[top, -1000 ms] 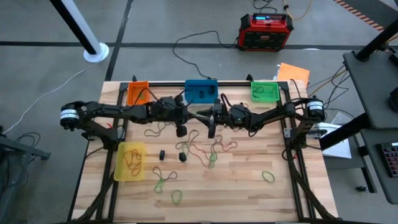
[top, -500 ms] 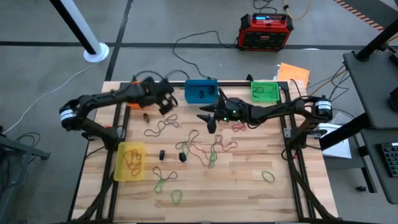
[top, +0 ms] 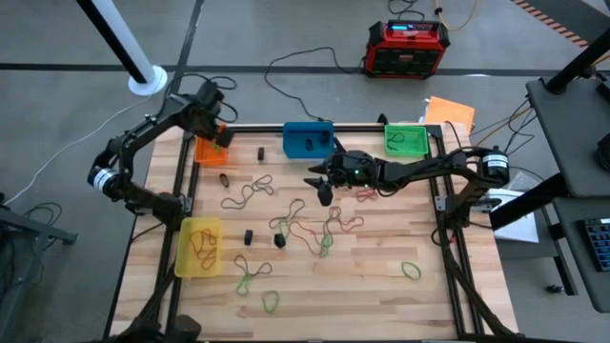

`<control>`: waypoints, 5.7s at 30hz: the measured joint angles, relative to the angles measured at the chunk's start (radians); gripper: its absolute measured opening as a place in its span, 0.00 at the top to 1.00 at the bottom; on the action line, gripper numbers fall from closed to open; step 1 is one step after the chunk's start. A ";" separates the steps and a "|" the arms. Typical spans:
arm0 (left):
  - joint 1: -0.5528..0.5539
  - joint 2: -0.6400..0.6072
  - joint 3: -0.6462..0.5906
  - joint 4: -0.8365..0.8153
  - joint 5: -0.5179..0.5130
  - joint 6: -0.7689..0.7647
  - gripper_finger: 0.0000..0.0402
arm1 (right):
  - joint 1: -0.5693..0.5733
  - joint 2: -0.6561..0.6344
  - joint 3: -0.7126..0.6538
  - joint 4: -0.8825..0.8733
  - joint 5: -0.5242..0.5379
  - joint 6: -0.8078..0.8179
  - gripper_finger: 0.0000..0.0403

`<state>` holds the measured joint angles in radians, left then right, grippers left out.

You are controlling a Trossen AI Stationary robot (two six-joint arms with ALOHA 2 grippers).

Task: Sort rubber bands into baskets
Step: Put the green rubber band into the orange bin, then put the red rubber band into the yellow bin

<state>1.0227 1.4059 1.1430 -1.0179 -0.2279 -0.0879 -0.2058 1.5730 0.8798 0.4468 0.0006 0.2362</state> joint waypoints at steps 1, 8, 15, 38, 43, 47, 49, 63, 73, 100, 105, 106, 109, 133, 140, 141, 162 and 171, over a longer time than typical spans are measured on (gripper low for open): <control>-0.003 0.000 0.003 0.002 0.002 0.003 1.00 | 0.000 0.000 0.000 0.000 0.000 0.000 0.51; -0.007 0.022 0.007 0.002 -0.026 0.000 1.00 | 0.000 0.000 0.000 -0.003 0.000 -0.001 0.51; -0.038 0.088 0.007 -0.004 -0.148 -0.057 1.00 | 0.000 0.001 0.000 -0.006 0.000 -0.004 0.51; -0.058 0.224 0.007 -0.028 -0.289 -0.060 0.63 | 0.000 0.002 -0.001 -0.050 0.000 -0.009 0.51; -0.101 0.148 0.007 -0.024 -0.219 -0.049 0.59 | 0.000 -0.001 -0.001 -0.121 0.000 0.002 0.51; -0.207 0.039 -0.008 0.053 -0.205 -0.020 0.59 | 0.000 -0.032 -0.001 -0.267 0.001 0.040 0.51; -0.281 -0.022 -0.026 0.130 -0.180 0.007 0.58 | -0.002 -0.054 -0.001 -0.357 0.002 0.065 0.51; -0.609 -0.305 -0.283 0.626 0.256 0.255 0.58 | -0.019 -0.177 -0.001 -1.037 0.188 0.379 0.53; -0.695 -0.437 -0.406 0.737 0.429 0.261 0.58 | -0.091 -0.157 -0.001 -1.139 0.183 0.438 0.60; -0.695 -0.479 -0.433 0.758 0.426 0.312 0.58 | -0.107 0.011 -0.001 -1.093 0.245 0.445 0.64; -0.695 -0.478 -0.433 0.776 0.426 0.312 0.58 | -0.107 0.034 -0.001 -1.080 0.246 0.443 0.69; -0.695 -0.478 -0.433 0.775 0.426 0.312 0.58 | -0.107 0.039 -0.001 -1.078 0.246 0.442 0.71; -0.695 -0.476 -0.433 0.784 0.426 0.308 0.58 | -0.106 0.047 -0.001 -1.078 0.242 0.415 0.80; -0.713 -0.334 -0.448 1.037 0.612 0.189 0.58 | 0.092 -0.212 0.016 -0.820 0.180 0.118 0.98; -0.760 -0.211 -0.448 1.218 0.613 0.172 0.58 | 0.136 -0.193 0.016 -0.523 0.030 -0.012 0.98; -0.763 -0.195 -0.448 1.237 0.613 0.173 0.58 | 0.138 -0.188 0.016 -0.489 0.010 -0.033 0.98; -0.768 0.125 -0.378 1.447 0.733 0.125 0.60 | 0.145 -0.098 0.177 -0.334 0.002 -0.299 0.98; -0.768 0.113 -0.379 1.422 0.744 0.138 0.94 | 0.145 -0.106 0.206 -0.391 0.064 -0.329 0.98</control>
<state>0.2550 1.5189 0.7643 0.4041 0.5159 0.0505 -0.0608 1.4670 1.0855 0.0558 0.0642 -0.0929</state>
